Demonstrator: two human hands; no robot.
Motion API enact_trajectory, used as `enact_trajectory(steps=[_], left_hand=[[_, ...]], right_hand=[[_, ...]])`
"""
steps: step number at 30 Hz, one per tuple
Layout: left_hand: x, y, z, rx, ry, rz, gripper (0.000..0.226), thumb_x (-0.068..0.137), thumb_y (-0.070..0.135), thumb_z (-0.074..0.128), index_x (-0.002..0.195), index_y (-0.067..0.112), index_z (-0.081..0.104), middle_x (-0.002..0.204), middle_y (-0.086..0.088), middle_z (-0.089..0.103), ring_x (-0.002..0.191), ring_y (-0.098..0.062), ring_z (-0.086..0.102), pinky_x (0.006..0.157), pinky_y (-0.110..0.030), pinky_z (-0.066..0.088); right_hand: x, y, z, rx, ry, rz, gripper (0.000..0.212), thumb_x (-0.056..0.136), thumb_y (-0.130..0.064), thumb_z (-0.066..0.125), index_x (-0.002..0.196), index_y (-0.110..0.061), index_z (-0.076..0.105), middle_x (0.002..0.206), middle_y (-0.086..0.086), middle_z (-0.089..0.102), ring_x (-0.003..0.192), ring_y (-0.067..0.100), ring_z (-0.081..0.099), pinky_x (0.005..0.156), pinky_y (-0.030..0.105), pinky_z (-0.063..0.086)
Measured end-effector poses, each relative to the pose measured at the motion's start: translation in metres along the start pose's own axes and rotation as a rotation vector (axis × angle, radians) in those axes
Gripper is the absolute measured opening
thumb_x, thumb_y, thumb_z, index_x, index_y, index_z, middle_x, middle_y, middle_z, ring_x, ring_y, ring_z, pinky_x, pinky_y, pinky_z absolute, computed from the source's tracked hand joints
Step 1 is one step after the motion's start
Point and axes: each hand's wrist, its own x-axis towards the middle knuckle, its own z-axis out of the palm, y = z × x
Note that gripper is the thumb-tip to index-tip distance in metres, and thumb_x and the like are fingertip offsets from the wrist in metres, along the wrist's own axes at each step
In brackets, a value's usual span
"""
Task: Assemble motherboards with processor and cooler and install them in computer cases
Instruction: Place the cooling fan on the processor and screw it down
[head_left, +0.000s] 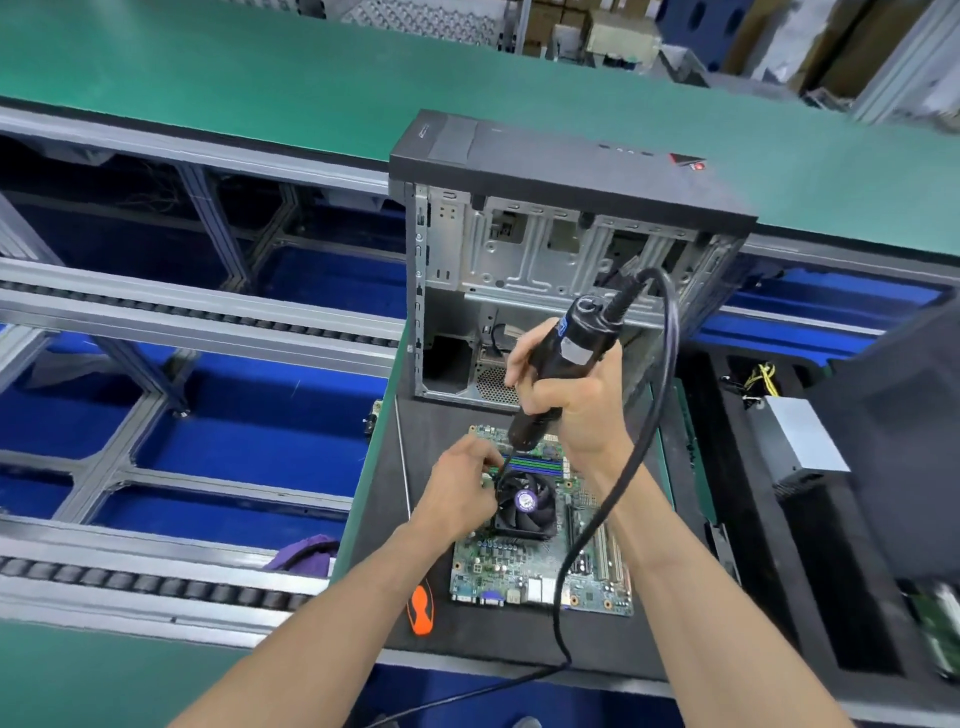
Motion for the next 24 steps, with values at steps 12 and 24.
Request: enact_trajectory(steps=[12,24], left_hand=[[0.009,0.039,0.033,0.158,-0.487,0.197,0.03,0.089,0.021,0.06,0.1,0.047,0.069,0.154,0.016,0.031,0.139,-0.011,0.018,0.108,-0.031,-0.002],[0.009,0.048,0.03,0.215,-0.536,0.142,0.032,0.091,0.019,0.059,0.077,0.047,0.056,0.147,0.015,0.035,0.136,-0.018,0.021,0.11,-0.046,0.006]], right_hand=[[-0.054,-0.026,-0.061,-0.065,0.188,-0.024,0.029,0.041,0.004,0.056,0.07,0.006,0.058,0.058,0.016,0.054,0.052,0.026,0.046,0.056,0.026,0.039],[-0.065,-0.029,-0.06,-0.031,0.229,0.009,0.03,0.043,0.013,0.051,0.073,0.015,0.054,0.063,0.013,0.055,0.052,0.022,0.047,0.053,0.024,0.039]])
